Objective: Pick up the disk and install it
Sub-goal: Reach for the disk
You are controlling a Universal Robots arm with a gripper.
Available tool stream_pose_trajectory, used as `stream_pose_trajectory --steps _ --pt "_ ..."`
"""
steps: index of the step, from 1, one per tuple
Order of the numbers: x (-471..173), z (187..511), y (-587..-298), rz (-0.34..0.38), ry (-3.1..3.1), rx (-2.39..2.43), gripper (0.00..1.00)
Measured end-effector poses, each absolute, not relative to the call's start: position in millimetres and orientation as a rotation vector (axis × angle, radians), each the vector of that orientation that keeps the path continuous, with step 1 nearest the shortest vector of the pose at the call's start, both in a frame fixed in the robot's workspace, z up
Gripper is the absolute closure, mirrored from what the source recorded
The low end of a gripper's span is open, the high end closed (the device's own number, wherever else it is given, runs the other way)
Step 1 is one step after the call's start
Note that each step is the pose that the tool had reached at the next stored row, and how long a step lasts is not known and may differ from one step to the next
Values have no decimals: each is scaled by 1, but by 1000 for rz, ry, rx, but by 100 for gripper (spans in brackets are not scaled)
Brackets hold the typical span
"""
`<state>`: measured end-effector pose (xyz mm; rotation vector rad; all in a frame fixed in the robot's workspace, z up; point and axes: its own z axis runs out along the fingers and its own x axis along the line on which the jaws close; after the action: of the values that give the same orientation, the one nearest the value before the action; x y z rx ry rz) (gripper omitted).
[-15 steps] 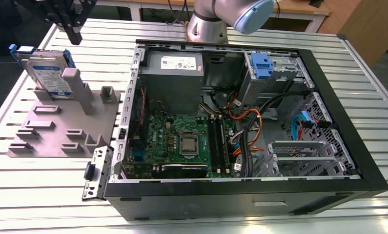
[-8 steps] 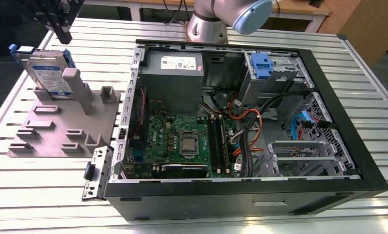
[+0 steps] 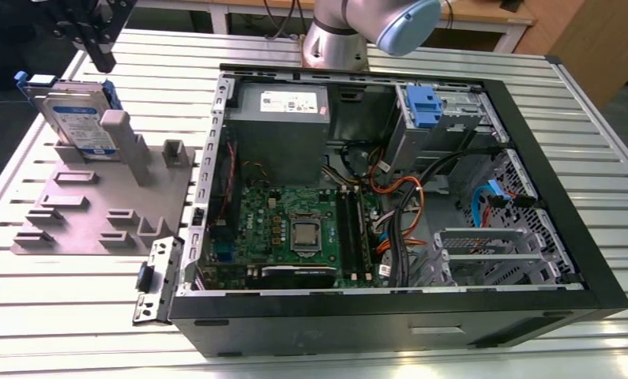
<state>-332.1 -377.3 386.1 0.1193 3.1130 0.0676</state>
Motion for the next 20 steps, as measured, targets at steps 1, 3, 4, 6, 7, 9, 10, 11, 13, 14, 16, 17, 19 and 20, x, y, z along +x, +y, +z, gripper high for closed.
stream_pose_trajectory --steps 1,3,4,6,7,9,10,11,13,14,16,17,19,20 --pt "-332 386 -377 68 3113 119 89" --pt "-333 386 -377 68 3113 119 89" --pt "-333 386 -377 68 3113 119 89" --pt "-334 386 -376 68 3113 119 89" --pt "-335 386 -376 68 3113 119 89" --pt "-335 386 -376 68 3113 119 89" --pt "-335 386 -376 68 3113 119 89" --pt "-335 386 -376 68 3113 119 89" --pt "-336 386 -376 68 3113 119 89" --pt "-336 386 -376 68 3113 119 89" --pt "-337 386 -376 68 3113 119 89" --pt "-338 386 -376 68 3113 119 89" --pt "-339 386 -376 68 3113 119 89" --pt "-340 386 -375 68 3113 119 89"
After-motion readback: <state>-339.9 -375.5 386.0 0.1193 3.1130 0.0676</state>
